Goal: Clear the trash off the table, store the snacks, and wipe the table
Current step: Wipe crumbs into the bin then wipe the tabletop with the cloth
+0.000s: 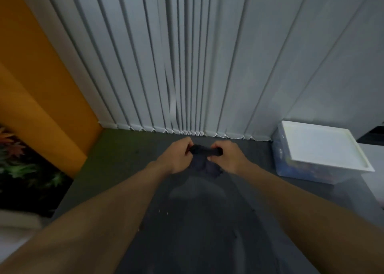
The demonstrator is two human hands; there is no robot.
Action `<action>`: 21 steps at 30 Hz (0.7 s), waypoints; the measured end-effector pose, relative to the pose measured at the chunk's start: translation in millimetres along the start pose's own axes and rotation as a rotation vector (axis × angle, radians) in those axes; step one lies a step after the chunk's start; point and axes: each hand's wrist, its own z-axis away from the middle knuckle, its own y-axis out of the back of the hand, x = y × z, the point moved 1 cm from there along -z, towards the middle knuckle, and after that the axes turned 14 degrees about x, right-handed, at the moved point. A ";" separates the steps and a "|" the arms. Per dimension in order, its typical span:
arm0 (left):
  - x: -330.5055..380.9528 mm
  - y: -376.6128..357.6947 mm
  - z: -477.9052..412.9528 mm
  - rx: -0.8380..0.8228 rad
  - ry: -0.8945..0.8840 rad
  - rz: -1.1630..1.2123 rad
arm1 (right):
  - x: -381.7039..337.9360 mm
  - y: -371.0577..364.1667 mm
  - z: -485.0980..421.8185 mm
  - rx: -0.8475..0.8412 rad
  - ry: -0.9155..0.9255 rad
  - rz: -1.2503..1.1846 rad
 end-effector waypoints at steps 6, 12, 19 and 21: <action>-9.0 32.0 -13.7 0.108 -0.038 0.027 | -36.8 -12.2 -25.1 0.128 0.189 0.018; -27.0 44.7 -18.4 0.132 -0.059 -0.121 | -45.1 -18.8 -36.5 0.152 0.165 0.051; -82.9 4.4 18.0 -0.218 0.017 -0.322 | -7.0 -73.7 4.8 -0.158 0.114 0.211; -98.9 -13.0 34.7 -0.351 -0.004 -0.354 | 11.2 -94.0 20.7 -0.333 0.090 0.255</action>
